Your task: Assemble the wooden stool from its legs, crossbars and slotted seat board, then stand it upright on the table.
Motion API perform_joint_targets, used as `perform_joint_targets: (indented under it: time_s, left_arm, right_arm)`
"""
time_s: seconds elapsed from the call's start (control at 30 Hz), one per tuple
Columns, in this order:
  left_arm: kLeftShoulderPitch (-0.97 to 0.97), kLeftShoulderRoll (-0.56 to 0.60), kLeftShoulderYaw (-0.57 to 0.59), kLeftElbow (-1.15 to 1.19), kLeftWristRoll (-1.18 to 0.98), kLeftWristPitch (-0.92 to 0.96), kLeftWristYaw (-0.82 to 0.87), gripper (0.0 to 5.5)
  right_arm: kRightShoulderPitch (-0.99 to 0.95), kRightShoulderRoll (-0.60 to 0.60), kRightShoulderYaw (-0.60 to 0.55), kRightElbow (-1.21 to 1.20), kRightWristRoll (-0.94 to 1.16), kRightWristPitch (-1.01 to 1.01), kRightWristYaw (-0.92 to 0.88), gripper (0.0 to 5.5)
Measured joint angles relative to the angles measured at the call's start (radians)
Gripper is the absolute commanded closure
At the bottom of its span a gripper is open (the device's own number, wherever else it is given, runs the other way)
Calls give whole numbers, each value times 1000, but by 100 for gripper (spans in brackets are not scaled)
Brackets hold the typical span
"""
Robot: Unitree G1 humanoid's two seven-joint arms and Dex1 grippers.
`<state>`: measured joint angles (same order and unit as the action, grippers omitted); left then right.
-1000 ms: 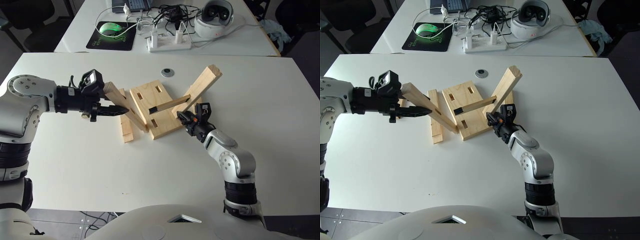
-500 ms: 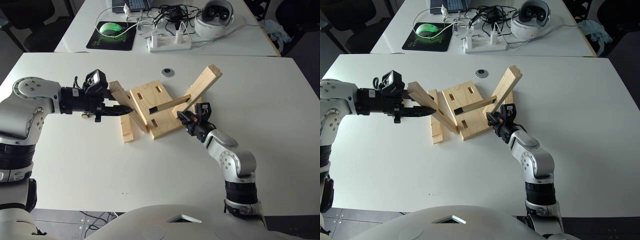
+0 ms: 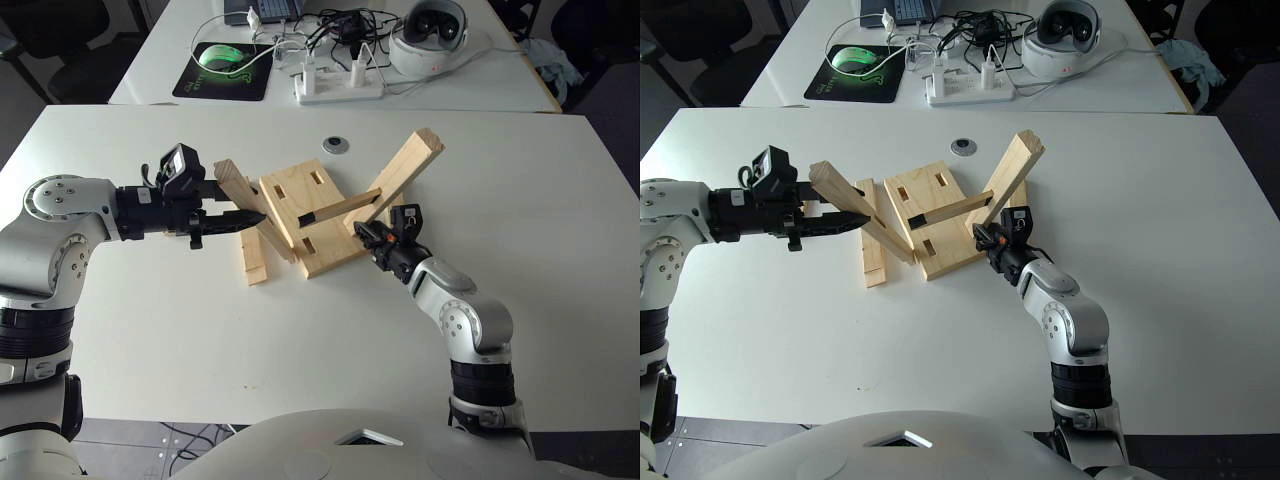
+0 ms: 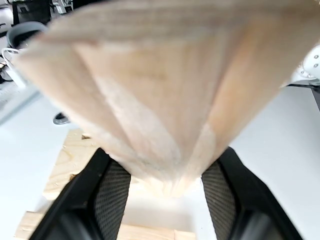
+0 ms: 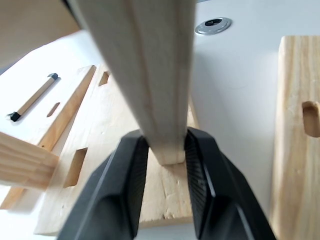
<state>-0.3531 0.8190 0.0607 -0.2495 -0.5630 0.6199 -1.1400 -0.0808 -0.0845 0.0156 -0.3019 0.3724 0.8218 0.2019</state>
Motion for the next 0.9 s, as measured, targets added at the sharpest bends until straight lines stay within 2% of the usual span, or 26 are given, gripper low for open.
perform_joint_targets:
  time_s: [0.4,0.9]
  left_arm:
    - [21,8,65,-60,-66,36,45,347]
    - [122,-101,55,-119,-61,23,203,347]
  right_arm:
    - [-1,-5,-9,6,10,-1,5,447]
    - [-12,-15,-6,13,10,5,11,447]
